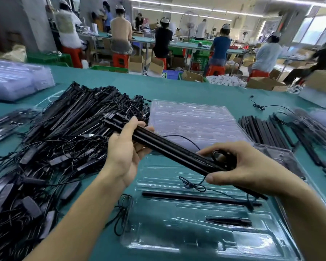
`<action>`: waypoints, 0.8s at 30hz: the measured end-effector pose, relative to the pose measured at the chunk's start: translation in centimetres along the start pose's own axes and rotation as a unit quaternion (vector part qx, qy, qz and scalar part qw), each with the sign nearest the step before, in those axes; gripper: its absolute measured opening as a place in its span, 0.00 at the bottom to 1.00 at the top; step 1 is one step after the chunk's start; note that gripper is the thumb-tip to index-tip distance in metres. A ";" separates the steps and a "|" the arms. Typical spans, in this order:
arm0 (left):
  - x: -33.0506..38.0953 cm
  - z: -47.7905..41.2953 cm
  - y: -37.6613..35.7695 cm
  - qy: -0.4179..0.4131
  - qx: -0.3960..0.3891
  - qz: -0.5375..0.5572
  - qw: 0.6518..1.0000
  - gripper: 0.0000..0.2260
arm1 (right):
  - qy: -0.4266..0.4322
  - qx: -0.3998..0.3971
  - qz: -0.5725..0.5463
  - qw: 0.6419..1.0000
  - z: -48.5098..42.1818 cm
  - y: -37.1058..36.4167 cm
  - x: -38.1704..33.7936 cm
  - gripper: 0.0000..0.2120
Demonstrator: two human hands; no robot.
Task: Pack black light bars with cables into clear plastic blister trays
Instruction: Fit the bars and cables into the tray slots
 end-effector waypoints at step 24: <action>-3.6 1.0 -0.7 0.059 -0.124 0.066 0.988 0.11 | -0.022 0.152 0.251 0.956 1.1 5.4 5.0 0.22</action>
Point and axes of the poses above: each hand's wrist, its own z-axis away from the middle knuckle, its own y-axis out of the back of the hand, x = y × z, the point moved 10 cm from there along -z, towards the middle knuckle, and after that the axes turned 15 degrees about -z, right-handed, at the moved point
